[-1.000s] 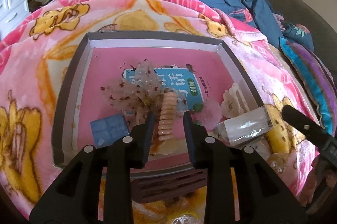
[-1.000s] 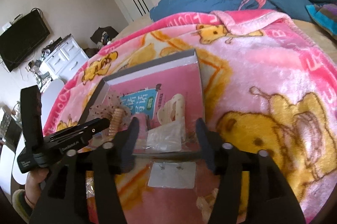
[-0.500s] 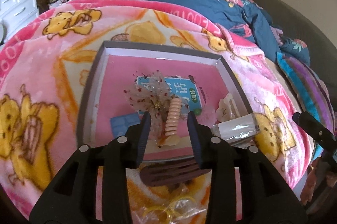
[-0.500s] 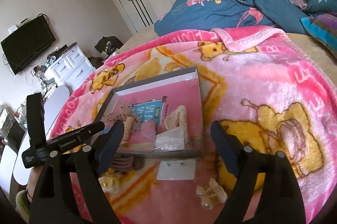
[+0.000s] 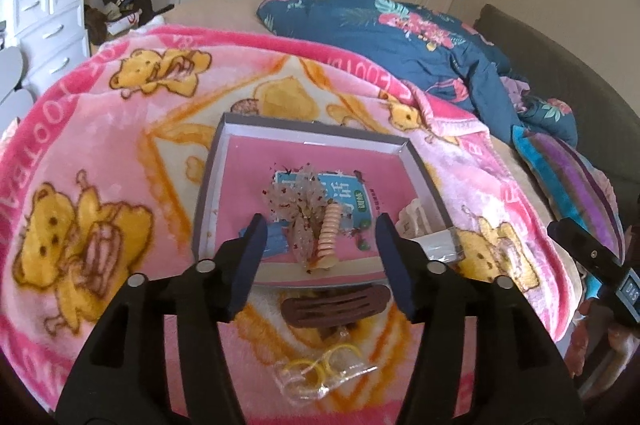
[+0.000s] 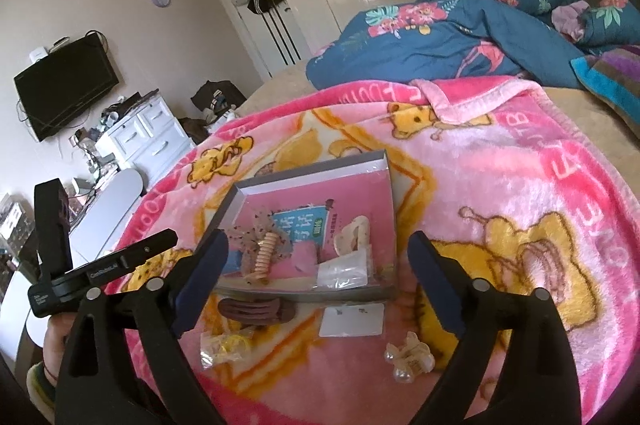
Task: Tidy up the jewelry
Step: 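Withdraw both tools from the box toward the remaining items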
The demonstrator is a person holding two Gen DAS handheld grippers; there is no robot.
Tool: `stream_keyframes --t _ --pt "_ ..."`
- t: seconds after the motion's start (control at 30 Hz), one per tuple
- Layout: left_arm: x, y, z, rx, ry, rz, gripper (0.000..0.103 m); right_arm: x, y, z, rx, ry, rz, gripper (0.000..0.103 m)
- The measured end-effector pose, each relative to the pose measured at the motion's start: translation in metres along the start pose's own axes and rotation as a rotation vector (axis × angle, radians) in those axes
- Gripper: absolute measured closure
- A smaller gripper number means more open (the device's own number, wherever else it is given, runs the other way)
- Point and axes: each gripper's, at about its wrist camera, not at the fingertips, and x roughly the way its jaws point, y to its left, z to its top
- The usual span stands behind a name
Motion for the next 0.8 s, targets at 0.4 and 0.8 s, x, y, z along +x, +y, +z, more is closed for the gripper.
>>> stream_keyframes --t 0.4,0.8 --pt "-0.052 -0.005 0.000 -0.010 -0.083 0.002 0.017 -0.029 0.018 0.000 -0.039 -0.029 0.034 0.011" --pt "-0.085 -0.004 -0.017 0.001 -0.112 0.014 0.009 -0.054 0.038 -0.006 -0.096 -0.053 0.055 0.007"
